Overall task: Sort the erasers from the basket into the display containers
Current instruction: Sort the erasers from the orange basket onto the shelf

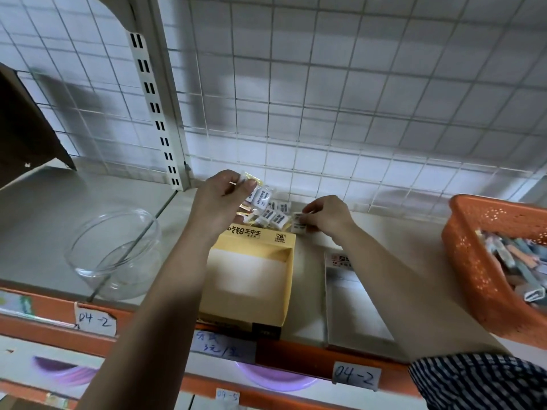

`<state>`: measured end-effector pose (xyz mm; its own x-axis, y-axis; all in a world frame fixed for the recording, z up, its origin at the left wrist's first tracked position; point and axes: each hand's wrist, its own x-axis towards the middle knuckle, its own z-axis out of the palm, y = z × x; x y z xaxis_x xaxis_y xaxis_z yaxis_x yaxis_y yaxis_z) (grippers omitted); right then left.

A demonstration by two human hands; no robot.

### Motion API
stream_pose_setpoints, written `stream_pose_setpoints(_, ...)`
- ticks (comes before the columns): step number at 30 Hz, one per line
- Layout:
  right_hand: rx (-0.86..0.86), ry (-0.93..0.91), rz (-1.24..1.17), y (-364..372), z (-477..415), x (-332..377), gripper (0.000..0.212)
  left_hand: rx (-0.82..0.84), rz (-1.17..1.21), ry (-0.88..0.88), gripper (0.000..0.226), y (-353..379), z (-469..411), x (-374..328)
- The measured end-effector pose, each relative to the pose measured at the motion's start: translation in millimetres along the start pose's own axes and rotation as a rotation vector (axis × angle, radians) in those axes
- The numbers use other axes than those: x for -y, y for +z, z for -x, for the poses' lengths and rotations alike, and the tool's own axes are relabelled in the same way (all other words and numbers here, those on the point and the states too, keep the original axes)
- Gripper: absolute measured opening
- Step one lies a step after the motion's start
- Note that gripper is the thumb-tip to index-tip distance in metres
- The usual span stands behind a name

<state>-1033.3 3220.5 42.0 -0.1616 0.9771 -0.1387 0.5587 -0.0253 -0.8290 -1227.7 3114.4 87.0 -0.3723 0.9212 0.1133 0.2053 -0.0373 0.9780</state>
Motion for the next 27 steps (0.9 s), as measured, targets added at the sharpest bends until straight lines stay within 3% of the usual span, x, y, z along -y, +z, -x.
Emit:
stream_pose_setpoints(8,0.036,-0.054,0.055,14,-2,5,0.017,-0.023,-0.064,0.021,0.021,1,1,-1)
stream_pose_setpoints(15,0.034,-0.117,0.150,-5,7,-1,0.022,0.077,-0.154,0.023,0.025,10,-21,-13)
stream_pose_setpoints(20,-0.010,-0.109,0.133,-38,21,-14,0.008,0.225,-0.442,0.021,0.024,37,-53,-8)
stream_pose_setpoints(27,-0.084,-0.061,0.055,-66,36,-28,0.008,0.314,-0.791,0.022,0.029,67,-70,12)
